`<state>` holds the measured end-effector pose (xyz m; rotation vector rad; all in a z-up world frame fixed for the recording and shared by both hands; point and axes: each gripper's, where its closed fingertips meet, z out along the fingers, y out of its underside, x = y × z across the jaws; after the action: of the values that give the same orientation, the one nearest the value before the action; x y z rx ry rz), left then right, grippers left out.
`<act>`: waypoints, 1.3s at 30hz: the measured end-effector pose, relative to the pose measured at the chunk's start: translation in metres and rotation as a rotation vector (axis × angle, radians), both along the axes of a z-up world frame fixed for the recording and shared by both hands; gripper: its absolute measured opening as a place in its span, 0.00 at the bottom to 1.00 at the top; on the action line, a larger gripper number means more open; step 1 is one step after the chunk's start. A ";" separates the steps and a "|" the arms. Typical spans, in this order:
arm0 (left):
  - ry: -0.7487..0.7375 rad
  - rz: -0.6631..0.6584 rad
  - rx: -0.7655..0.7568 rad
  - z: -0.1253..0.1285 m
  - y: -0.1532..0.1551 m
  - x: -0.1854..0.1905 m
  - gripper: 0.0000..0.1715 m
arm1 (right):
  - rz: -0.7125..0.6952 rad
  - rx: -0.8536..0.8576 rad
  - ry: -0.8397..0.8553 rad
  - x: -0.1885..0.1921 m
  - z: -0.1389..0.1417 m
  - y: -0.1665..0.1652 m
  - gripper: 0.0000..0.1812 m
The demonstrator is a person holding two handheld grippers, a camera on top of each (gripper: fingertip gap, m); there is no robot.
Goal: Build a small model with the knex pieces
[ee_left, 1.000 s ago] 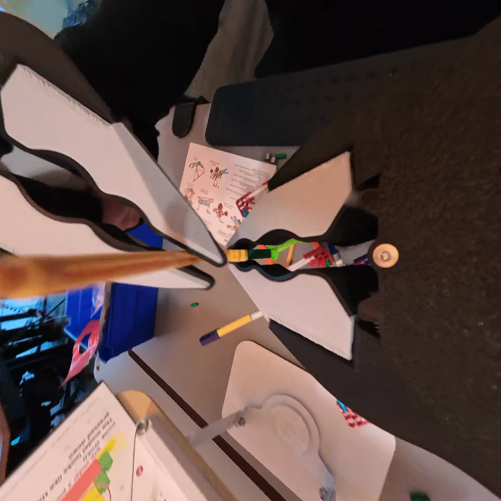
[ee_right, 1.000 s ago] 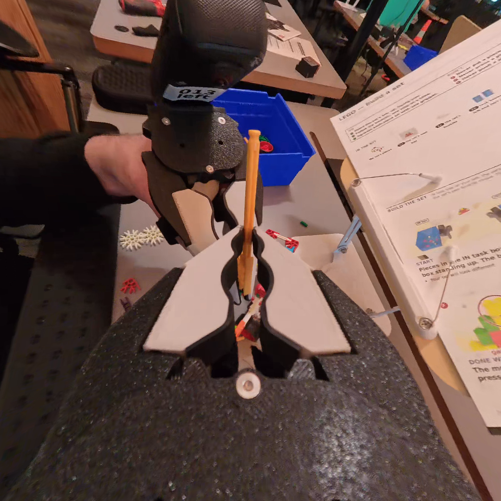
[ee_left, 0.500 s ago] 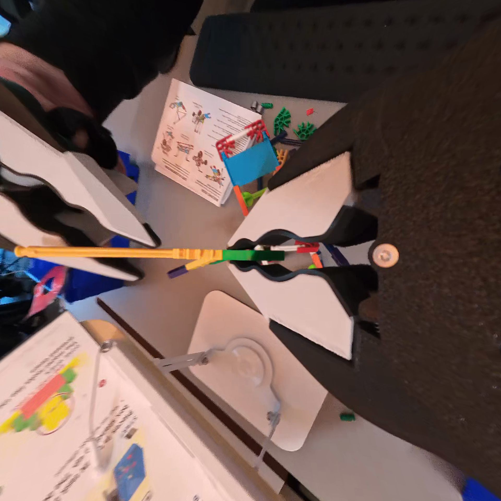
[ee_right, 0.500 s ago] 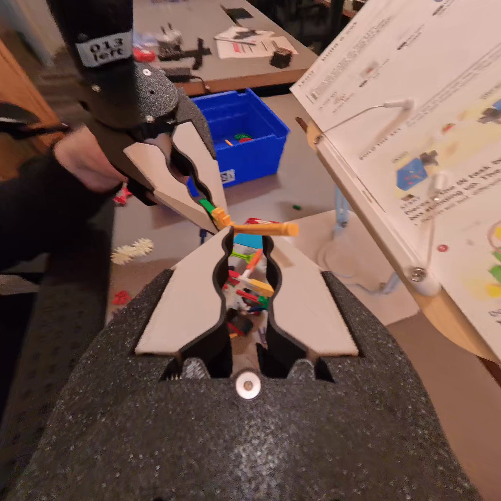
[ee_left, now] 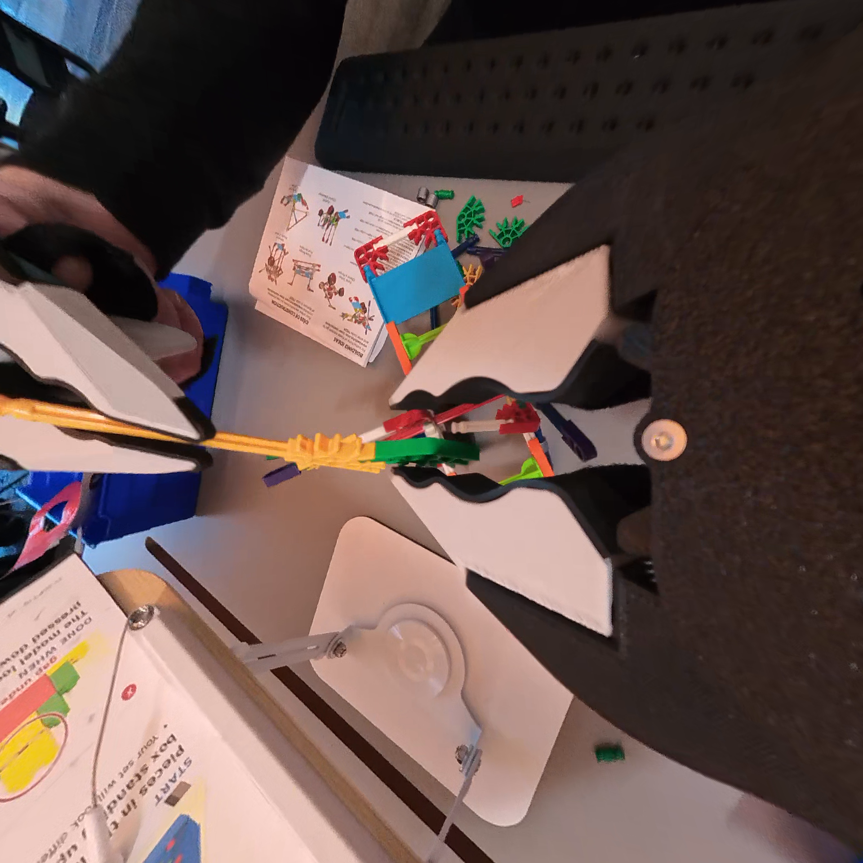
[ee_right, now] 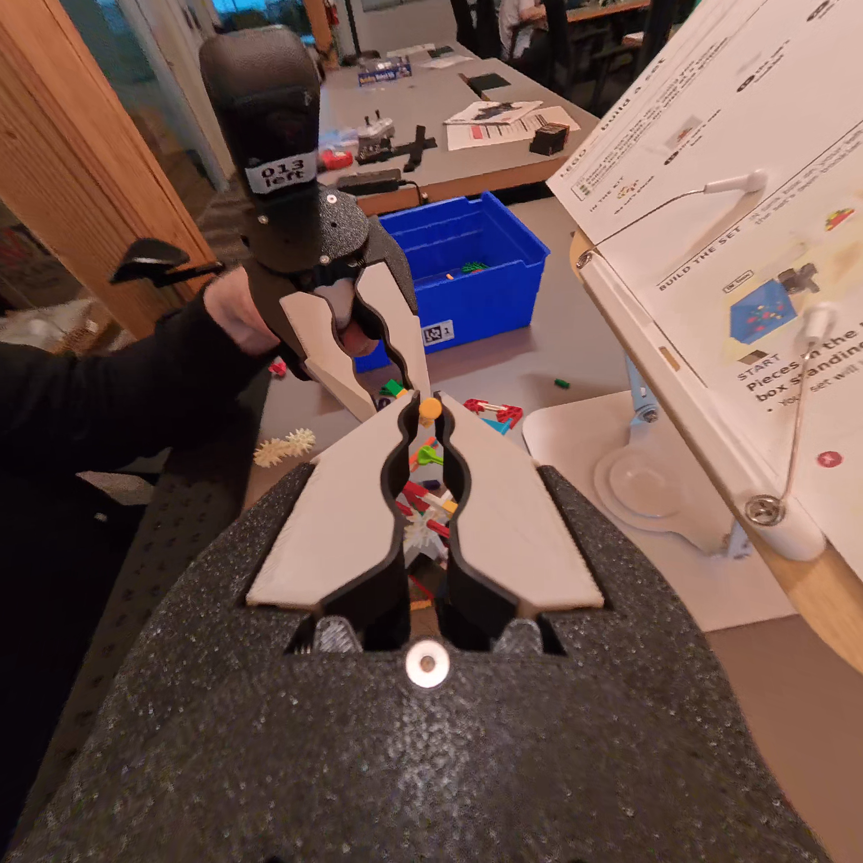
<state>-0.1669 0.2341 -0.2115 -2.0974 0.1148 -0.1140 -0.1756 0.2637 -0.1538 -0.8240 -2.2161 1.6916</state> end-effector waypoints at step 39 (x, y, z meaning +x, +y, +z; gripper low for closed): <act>0.226 0.046 -0.036 -0.002 -0.016 -0.006 0.22 | 0.217 0.864 0.041 -0.002 -0.059 0.000 0.03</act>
<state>-0.1732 0.2177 -0.2138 -2.1422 0.2015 0.1496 -0.1780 0.2637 -0.2131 -0.3232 -2.6932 0.6311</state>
